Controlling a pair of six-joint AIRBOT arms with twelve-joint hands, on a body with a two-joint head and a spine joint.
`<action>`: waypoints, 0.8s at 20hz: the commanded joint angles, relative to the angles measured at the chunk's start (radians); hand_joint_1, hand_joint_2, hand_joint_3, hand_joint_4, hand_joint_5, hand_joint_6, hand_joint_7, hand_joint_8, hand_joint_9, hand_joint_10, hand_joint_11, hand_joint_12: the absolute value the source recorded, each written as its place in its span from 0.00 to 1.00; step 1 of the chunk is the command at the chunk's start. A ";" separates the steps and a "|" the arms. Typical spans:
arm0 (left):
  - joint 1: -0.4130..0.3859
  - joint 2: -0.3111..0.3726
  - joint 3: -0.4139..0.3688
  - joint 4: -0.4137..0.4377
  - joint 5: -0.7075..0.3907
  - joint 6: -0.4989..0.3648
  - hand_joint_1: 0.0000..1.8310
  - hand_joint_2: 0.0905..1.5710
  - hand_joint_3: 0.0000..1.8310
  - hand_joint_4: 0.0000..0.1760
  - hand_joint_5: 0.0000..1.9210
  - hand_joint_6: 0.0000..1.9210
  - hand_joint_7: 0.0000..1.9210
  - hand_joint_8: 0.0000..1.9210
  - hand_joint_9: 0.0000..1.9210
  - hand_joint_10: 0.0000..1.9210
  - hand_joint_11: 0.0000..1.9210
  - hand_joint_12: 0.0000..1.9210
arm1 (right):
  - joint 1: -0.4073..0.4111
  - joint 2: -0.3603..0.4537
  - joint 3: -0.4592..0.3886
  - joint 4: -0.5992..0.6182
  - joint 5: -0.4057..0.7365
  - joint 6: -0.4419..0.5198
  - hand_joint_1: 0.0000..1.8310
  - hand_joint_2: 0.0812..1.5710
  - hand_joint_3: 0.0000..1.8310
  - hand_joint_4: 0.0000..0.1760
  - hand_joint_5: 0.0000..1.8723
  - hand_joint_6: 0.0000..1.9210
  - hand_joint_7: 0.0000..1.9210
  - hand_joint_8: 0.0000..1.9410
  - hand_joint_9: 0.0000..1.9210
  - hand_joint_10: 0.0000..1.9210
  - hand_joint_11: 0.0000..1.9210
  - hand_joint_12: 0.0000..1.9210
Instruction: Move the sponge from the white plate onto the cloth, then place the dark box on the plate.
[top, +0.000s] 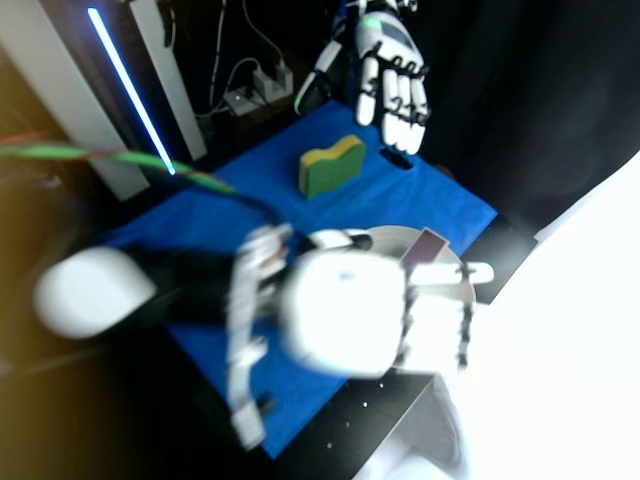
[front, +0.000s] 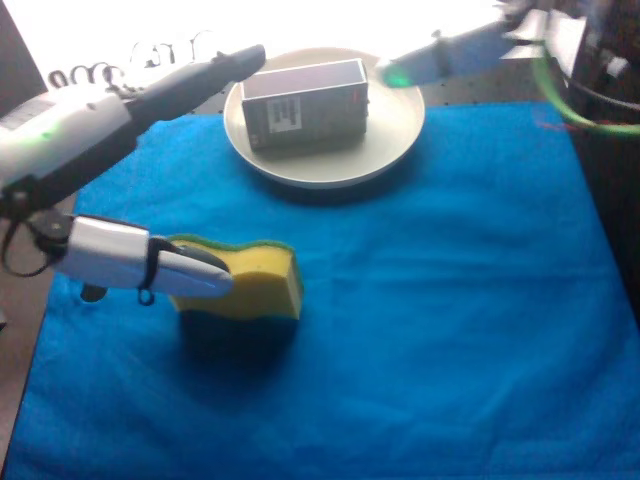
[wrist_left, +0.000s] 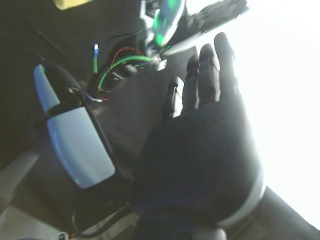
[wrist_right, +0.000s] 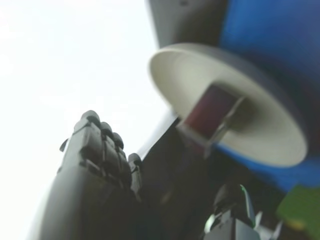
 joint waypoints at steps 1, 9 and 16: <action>0.000 0.006 -0.001 -0.029 -0.174 -0.018 0.46 0.48 0.00 1.00 0.00 0.00 0.02 0.00 0.03 0.00 0.00 0.23 | -0.006 0.010 -0.017 0.073 0.167 0.006 0.28 0.52 0.00 1.00 0.00 0.00 0.00 0.00 0.00 0.00 0.00 0.00; 0.176 0.023 -0.031 -0.243 -0.502 -0.044 0.21 0.56 0.00 0.98 0.00 0.00 0.00 0.00 0.01 0.00 0.00 0.22 | -0.350 0.324 -0.365 0.516 0.769 -0.050 0.37 0.51 0.00 1.00 0.01 0.00 0.00 0.00 0.00 0.00 0.00 0.00; 0.274 0.034 -0.081 -0.291 -0.652 -0.053 0.20 0.61 0.01 1.00 0.00 0.00 0.00 0.00 0.00 0.00 0.00 0.00 | -0.713 0.397 -0.593 0.827 1.127 -0.139 0.32 0.56 0.01 1.00 0.00 0.00 0.00 0.00 0.00 0.00 0.00 0.00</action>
